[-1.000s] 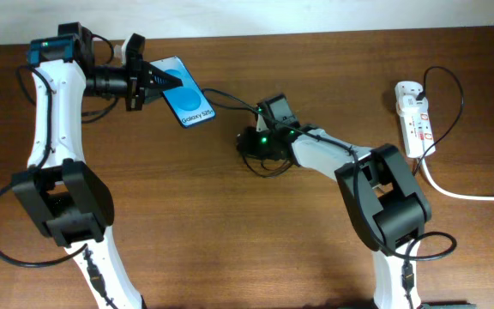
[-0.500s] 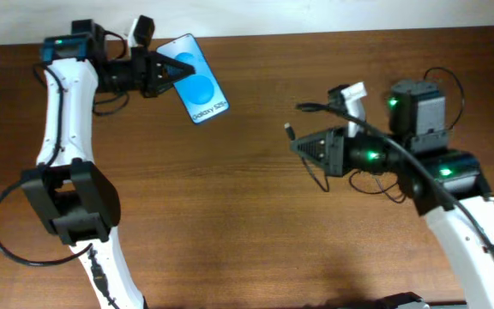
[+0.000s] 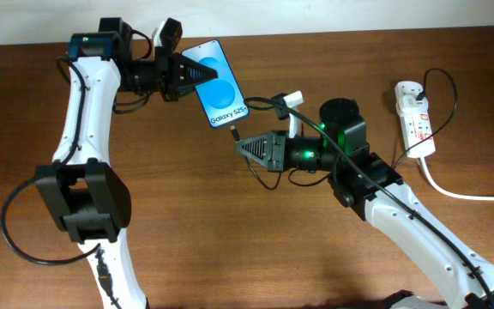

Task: Plug charger to phone and switch on socket
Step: 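Lift the connector and bring it up to the phone's bottom port, then push the connector into the phone port with the right gripper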

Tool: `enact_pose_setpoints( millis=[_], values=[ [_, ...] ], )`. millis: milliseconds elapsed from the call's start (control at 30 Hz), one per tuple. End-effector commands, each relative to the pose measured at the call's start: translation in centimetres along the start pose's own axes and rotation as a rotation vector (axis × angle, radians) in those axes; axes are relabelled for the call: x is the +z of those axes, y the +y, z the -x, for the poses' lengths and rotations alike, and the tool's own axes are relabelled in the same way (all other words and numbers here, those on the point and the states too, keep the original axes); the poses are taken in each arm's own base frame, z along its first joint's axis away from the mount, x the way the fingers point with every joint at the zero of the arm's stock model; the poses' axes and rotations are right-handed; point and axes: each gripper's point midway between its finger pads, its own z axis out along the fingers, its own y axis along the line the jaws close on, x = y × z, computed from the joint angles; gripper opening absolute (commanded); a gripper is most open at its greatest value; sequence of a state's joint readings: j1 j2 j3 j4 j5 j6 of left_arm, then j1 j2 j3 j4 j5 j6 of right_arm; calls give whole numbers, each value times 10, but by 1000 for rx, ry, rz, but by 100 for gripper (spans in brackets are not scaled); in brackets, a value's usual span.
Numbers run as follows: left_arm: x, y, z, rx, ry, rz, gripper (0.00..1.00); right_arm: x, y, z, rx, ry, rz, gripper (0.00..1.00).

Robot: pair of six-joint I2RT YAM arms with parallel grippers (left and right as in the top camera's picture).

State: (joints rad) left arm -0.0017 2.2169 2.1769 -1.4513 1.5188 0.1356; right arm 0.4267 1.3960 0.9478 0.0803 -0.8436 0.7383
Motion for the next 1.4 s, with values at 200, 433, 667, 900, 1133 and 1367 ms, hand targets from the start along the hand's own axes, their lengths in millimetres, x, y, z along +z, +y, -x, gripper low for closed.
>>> enact_pose_setpoints(
  millis=[200, 433, 667, 900, 1133, 1367],
  values=[
    [0, -15, 1, 9, -6, -55, 0, 2, 9, 3, -33, -5, 40, 4],
    [0, -16, 1, 8, -5, -55, 0, 1, 10, 5, -44, -16, 42, 5],
    [0, -16, 1, 4, -5, -55, 0, 1, 7, 9, -43, -34, 23, 4],
    [0, -16, 0, -3, -5, -55, 0, 1, -4, 7, -10, -38, -25, 4],
    [-3, -15, 4, 32, -15, -53, 0, -1, 10, 4, -37, -2, 52, 4],
    [-2, -15, 4, 30, -12, -54, 0, -8, 5, 10, -30, -14, 50, 4]
  ],
)
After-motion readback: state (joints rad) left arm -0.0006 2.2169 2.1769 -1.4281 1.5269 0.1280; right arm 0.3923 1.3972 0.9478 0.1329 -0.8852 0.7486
